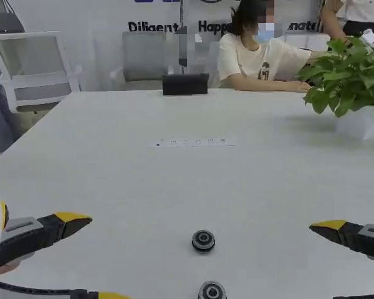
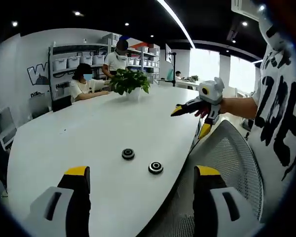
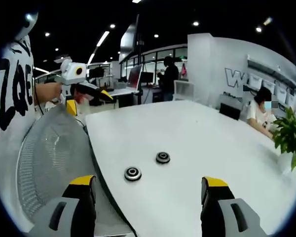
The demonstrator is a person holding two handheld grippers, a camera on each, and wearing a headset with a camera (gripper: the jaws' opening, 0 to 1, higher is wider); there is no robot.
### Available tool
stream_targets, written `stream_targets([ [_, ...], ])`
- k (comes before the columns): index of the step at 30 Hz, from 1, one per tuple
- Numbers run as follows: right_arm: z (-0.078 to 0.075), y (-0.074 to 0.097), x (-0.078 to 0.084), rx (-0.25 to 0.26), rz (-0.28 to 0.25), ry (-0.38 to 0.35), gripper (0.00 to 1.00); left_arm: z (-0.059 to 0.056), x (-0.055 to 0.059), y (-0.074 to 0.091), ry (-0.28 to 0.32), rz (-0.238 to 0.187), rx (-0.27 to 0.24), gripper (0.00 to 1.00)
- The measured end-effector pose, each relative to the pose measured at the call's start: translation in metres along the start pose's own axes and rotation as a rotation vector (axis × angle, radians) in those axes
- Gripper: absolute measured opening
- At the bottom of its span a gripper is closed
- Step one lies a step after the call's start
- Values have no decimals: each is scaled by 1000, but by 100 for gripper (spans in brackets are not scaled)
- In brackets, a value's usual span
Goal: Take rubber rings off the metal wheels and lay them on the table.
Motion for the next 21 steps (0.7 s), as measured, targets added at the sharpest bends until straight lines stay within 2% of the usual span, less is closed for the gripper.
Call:
stream_targets([
  [8, 2, -1, 4, -6, 8, 2, 87, 0, 3, -1, 2, 7, 5, 84],
  [21, -1, -3, 6, -2, 4, -15, 87, 3, 1, -7, -14, 15, 20, 84],
])
Point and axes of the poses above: the centre of the closed fingertips' face, and the gripper's own axes: y roughly backward along the fingers, z roughly to its left, x roughly out of its underside, the point moved 3 cm from there along y, roughly backward along the fingers, and after that the axes turned 15 degrees about x, right-handed, at the moved point
